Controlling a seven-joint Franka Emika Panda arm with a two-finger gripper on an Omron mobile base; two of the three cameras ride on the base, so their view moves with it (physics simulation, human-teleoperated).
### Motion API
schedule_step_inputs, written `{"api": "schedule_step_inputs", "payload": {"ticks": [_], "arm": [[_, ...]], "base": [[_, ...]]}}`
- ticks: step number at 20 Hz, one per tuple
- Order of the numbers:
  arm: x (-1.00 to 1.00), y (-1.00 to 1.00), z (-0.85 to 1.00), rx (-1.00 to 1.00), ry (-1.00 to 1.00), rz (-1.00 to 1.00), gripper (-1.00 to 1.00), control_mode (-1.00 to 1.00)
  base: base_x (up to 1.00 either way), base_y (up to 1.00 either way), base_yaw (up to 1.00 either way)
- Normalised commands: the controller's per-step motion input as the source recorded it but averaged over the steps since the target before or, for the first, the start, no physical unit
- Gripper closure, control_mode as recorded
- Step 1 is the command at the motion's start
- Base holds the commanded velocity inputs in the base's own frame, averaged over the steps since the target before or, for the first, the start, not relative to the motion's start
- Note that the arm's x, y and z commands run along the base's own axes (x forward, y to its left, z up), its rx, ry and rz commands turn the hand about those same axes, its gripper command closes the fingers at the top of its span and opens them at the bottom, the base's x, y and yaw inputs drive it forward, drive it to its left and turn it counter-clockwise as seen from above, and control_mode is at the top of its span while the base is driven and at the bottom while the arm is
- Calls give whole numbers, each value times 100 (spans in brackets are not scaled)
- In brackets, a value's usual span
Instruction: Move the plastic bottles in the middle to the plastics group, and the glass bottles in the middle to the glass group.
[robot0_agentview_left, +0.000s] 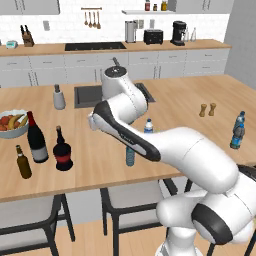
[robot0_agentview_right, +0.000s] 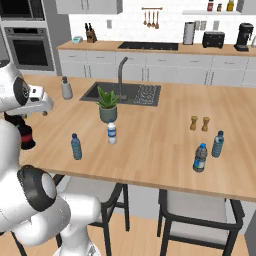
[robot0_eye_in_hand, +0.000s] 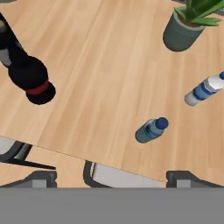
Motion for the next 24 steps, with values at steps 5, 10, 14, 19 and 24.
{"api": "schedule_step_inputs", "payload": {"ticks": [5, 10, 14, 19, 24], "arm": [[0, -100, -12, 0, 11, 6, -100, -100], [1, -57, -27, 0, 18, 5, -100, -100], [30, -28, -58, 1, 2, 4, -100, -100], [32, -13, -74, 2, -7, 0, -100, -100], [40, 0, -64, 1, -10, 1, -100, -100]], "base": [[0, 0, 0], [0, 0, 0], [0, 0, 0], [0, 0, 0], [0, 0, 0]]}}
